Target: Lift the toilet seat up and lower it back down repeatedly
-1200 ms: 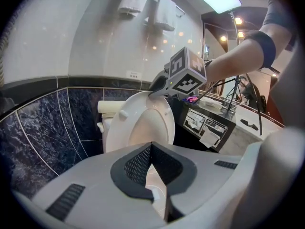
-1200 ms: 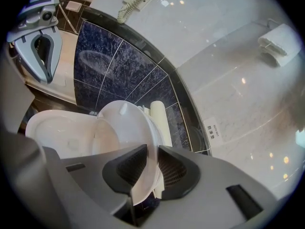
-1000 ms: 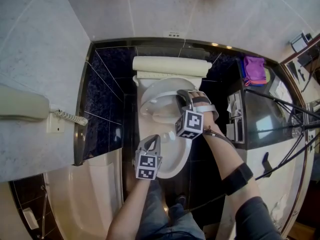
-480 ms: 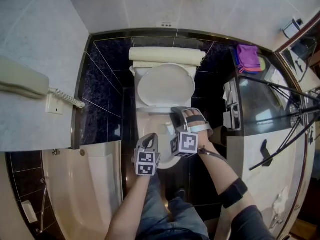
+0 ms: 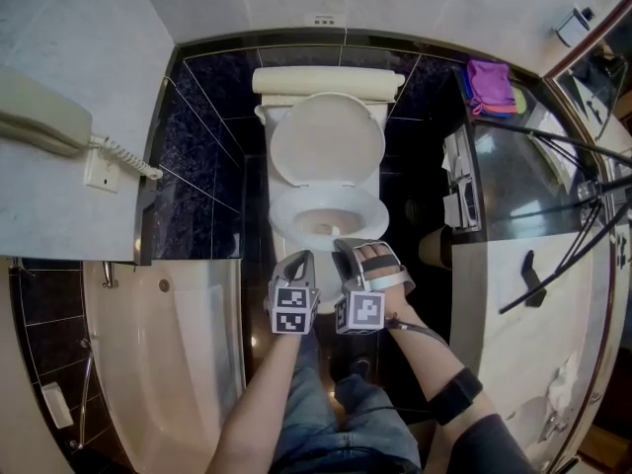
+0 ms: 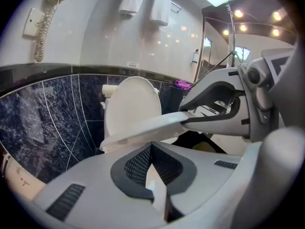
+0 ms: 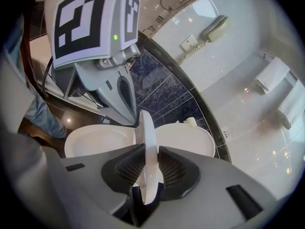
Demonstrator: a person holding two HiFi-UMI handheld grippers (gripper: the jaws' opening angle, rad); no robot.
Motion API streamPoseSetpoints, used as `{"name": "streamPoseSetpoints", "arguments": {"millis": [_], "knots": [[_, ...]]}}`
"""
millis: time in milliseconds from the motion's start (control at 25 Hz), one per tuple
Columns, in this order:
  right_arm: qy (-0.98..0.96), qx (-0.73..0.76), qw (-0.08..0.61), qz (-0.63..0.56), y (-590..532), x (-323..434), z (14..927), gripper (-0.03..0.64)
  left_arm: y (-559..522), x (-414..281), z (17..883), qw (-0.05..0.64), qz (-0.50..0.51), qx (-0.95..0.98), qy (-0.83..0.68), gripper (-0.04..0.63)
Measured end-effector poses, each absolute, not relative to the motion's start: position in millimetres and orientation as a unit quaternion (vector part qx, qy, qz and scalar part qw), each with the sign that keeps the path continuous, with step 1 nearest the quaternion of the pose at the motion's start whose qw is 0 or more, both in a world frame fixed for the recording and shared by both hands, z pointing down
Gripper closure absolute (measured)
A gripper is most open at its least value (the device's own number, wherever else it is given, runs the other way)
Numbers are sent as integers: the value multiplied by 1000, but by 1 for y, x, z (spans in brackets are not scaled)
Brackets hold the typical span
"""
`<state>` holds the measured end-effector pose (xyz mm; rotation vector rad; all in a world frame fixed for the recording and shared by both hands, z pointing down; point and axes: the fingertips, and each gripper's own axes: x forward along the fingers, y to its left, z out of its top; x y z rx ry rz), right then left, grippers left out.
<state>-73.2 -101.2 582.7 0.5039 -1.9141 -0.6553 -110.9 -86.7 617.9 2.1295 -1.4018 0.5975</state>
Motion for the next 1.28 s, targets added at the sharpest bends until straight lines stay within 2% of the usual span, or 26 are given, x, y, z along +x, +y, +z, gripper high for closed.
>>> {"name": "streamPoseSetpoints", "arguments": {"millis": [560,720,760,800,1040,1280], "knots": [[-815,159,509,-226,-17,-68,645,482,-22,-108,679,293,234,770,-516,603],[-844,141,480,-192,0,-66,637,523,-16,-114,699,283,250,765,-521,604],[-854,150,466,-173,1,-62,634,591,-17,-113,699,281,250,767,-520,603],[-862,167,453,-152,0,-56,630,598,-17,-110,697,284,249,769,-515,604],[-843,351,407,11,-27,21,653,598,8,-102,716,300,268,772,-493,604],[-811,422,388,119,-13,59,714,598,45,-101,771,301,295,771,-477,604]]}}
